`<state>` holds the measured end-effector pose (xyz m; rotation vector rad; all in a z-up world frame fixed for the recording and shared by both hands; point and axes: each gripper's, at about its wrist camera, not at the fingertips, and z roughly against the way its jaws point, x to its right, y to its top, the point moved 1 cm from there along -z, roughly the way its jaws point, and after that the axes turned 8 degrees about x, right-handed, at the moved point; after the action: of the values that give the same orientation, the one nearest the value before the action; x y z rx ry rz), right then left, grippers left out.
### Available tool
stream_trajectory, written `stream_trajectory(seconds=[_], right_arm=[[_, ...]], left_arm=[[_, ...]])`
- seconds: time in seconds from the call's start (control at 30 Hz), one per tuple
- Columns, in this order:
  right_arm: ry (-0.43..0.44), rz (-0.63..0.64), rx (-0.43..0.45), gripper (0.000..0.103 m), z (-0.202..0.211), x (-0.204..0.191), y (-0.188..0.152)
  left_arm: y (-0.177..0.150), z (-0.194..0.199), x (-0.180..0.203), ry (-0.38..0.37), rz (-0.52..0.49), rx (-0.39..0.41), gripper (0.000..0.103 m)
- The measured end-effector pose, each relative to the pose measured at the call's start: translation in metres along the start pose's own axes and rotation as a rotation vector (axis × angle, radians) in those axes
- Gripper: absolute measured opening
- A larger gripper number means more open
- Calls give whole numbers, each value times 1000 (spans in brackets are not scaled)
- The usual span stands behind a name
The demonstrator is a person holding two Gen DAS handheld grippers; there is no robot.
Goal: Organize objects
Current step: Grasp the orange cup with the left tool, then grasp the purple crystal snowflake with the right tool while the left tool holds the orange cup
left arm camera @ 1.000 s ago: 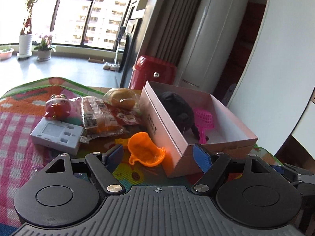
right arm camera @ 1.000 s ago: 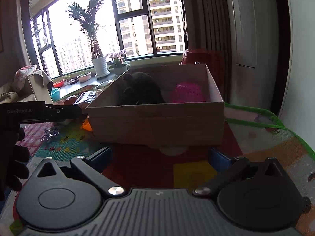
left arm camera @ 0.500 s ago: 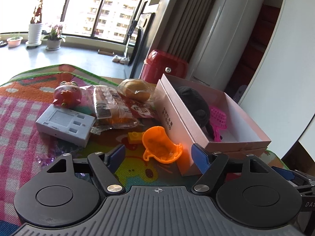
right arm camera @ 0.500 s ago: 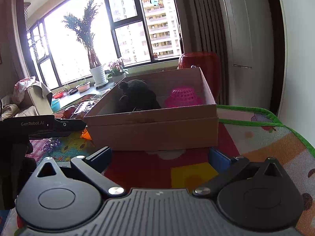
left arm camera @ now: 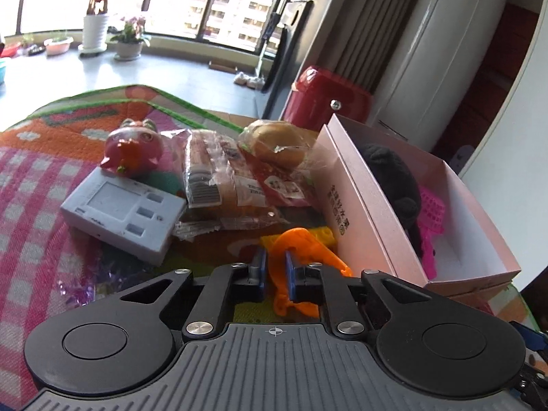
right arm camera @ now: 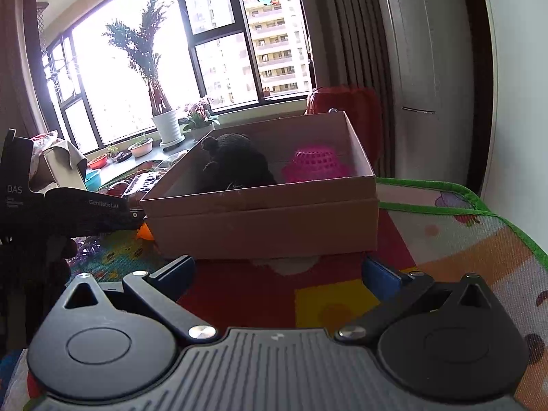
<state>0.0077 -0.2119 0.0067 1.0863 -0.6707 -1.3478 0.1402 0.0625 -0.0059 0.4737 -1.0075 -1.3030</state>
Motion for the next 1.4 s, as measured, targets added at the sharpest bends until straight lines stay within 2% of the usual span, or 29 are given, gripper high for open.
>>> stream_trajectory(seconds=[0.07, 0.2, 0.37, 0.47, 0.57, 0.63, 0.87, 1.0, 1.13, 1.3, 1.4], right_arm=[[0, -2, -1, 103, -1, 0, 0], [-5, -4, -5, 103, -2, 0, 0], [-11, 12, -29, 103, -7, -4, 0], [-22, 30, -42, 103, -10, -7, 0], [-23, 98, -38, 103, -10, -20, 0], [10, 140, -47, 103, -11, -32, -2], [89, 103, -121, 103, -22, -53, 1], [137, 161, -111, 103, -21, -74, 14], [208, 201, -120, 103, -27, -100, 28], [375, 201, -222, 103, -61, -156, 37], [374, 274, -282, 103, -94, -200, 30]], left_arm=[[-6, 13, -7, -45, 35, -14, 11], [-29, 60, -19, -46, 0, -4, 11], [-52, 123, -43, 31, -31, 23, 11], [-58, 143, -54, 38, -35, 34, 11], [-59, 141, -63, 27, 4, 27, 11], [-57, 132, -65, 22, 24, 27, 11], [-49, 103, -52, -40, 15, 30, 14], [-57, 107, -51, -111, 26, 7, 12], [-68, 126, -52, -129, -2, -3, 12], [-79, 141, -50, -139, -29, -2, 12], [-81, 143, -51, -143, -28, 6, 12]])
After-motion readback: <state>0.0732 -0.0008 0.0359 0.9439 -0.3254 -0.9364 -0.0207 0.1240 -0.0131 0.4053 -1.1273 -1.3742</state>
